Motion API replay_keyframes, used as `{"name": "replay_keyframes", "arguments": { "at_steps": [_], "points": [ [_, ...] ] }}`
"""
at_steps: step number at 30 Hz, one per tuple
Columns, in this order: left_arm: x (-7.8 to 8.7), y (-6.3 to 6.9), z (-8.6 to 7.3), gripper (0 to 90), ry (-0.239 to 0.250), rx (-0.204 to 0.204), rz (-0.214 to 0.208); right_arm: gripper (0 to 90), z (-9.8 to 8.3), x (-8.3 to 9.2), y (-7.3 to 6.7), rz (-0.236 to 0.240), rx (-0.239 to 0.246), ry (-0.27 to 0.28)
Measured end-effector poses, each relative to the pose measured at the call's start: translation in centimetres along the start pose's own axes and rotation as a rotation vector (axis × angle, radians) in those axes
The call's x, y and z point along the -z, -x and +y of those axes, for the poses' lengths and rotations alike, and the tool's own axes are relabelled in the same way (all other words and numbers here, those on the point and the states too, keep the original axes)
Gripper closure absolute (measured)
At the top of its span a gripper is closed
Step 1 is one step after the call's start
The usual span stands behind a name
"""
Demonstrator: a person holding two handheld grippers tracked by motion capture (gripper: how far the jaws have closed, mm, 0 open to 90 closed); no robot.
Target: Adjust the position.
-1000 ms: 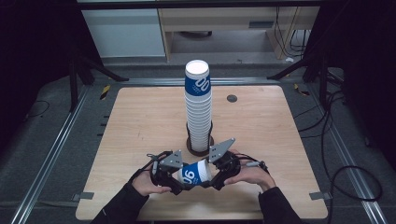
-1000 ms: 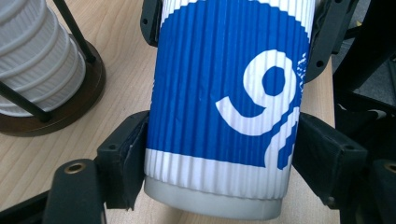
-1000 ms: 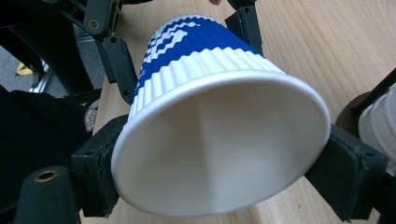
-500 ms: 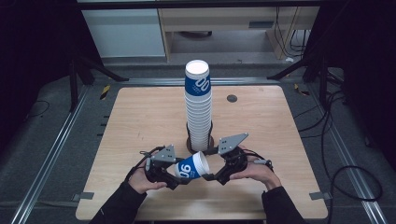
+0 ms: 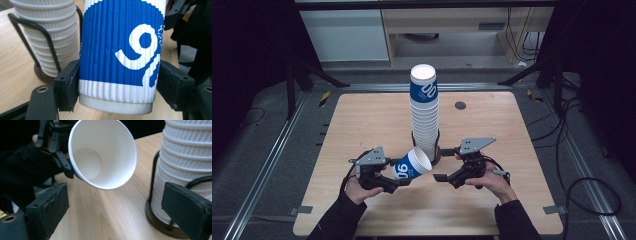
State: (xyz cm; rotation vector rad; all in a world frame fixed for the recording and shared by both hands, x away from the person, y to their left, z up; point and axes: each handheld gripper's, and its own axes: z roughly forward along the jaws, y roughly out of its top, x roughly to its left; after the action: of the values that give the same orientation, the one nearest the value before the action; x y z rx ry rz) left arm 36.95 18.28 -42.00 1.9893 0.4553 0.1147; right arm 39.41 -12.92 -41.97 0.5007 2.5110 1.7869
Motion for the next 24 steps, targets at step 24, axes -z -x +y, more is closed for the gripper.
{"name": "replay_keyframes", "arguments": {
  "at_steps": [24],
  "points": [
    [-2.1,2.2,0.3,25.9,-0.018,-0.071,-0.042,13.4,-0.2,-2.4,-0.8,0.148,-0.08,0.02]
  ]
}}
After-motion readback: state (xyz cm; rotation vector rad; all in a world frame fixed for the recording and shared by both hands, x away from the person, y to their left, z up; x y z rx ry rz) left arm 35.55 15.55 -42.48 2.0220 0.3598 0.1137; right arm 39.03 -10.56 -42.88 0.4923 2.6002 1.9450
